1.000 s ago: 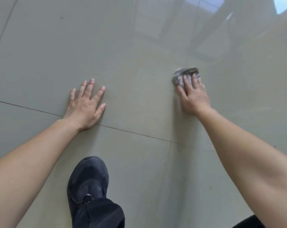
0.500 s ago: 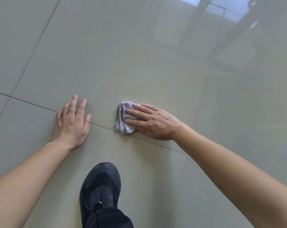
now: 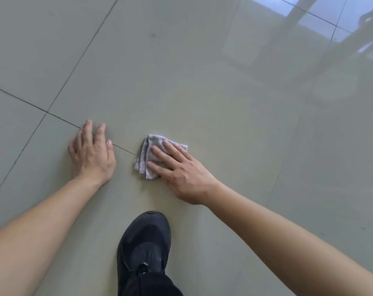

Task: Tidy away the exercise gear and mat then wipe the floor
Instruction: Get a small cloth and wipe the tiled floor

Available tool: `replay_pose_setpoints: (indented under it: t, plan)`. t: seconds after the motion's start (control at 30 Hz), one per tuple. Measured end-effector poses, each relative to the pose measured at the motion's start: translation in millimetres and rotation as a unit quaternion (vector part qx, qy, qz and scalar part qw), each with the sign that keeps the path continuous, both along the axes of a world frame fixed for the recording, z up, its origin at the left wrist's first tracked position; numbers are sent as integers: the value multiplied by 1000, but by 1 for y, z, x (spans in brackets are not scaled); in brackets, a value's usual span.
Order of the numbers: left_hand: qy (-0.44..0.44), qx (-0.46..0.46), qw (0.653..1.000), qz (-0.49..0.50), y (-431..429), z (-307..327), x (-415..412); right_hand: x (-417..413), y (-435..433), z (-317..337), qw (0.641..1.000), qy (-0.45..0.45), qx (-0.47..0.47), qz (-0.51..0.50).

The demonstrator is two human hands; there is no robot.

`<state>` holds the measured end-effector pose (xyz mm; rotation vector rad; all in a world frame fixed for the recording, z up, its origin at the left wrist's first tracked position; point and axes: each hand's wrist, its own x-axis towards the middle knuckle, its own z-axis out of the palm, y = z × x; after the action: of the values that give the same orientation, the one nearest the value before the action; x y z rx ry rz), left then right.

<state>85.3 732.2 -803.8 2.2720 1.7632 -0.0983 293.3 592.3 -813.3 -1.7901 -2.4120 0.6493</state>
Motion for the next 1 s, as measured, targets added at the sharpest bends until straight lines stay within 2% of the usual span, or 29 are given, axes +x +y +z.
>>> replay_pose_setpoints:
  t: [0.07,0.13,0.17,0.23,0.27,0.33,0.37,0.4,0.47,0.53,0.57,0.6,0.67,0.73,0.8,0.87,0.9,0.93,0.97,1.0]
  plan:
    - [-3,-2,1000,18,2,1,-8,18,13,-2,994,-8,21,107]
    - [-9,0,1000,25,4,1,-16,54,36,-8,993,-26,48,106]
    - [-9,2,1000,28,6,1,-21,75,50,-10,997,-34,60,46]
    - [2,1,999,35,9,1,-33,113,76,-7,984,-45,63,-161]
    - [10,0,999,36,11,1,-40,124,86,-4,958,-48,40,-280]
    - [22,0,999,45,14,2,-51,119,108,1,879,-39,-13,-474]
    - [25,0,998,55,16,1,-56,104,117,3,854,-37,-26,-519]
    - [26,0,997,67,17,0,-60,81,122,3,853,-34,-26,-519]
    - [22,0,995,94,21,-1,-64,24,118,-1,914,-11,8,-404]
    - [13,1,993,119,25,-1,-64,-31,99,-4,982,10,25,-187]
    - [10,0,992,130,27,-1,-64,-50,88,-3,998,9,18,-67]
    - [8,-2,990,139,29,-1,-64,-58,81,-2,999,10,12,38]
    - [11,-11,989,144,32,-1,-64,-44,88,-4,984,7,18,175]
    - [22,-24,990,139,35,1,-64,-7,111,-6,978,-12,39,207]
    - [28,-41,989,136,37,3,-65,39,141,-8,993,-32,51,105]
    - [32,-51,989,134,39,6,-69,80,172,0,991,-45,49,-112]
    - [32,-52,989,131,40,7,-71,93,183,6,969,-47,22,-243]
    - [32,-51,990,127,41,8,-73,99,193,10,929,-45,-16,-368]
    - [32,-47,991,124,42,8,-76,94,201,14,888,-45,-46,-455]
    - [32,-42,991,124,44,8,-78,81,206,17,869,-50,-58,-489]
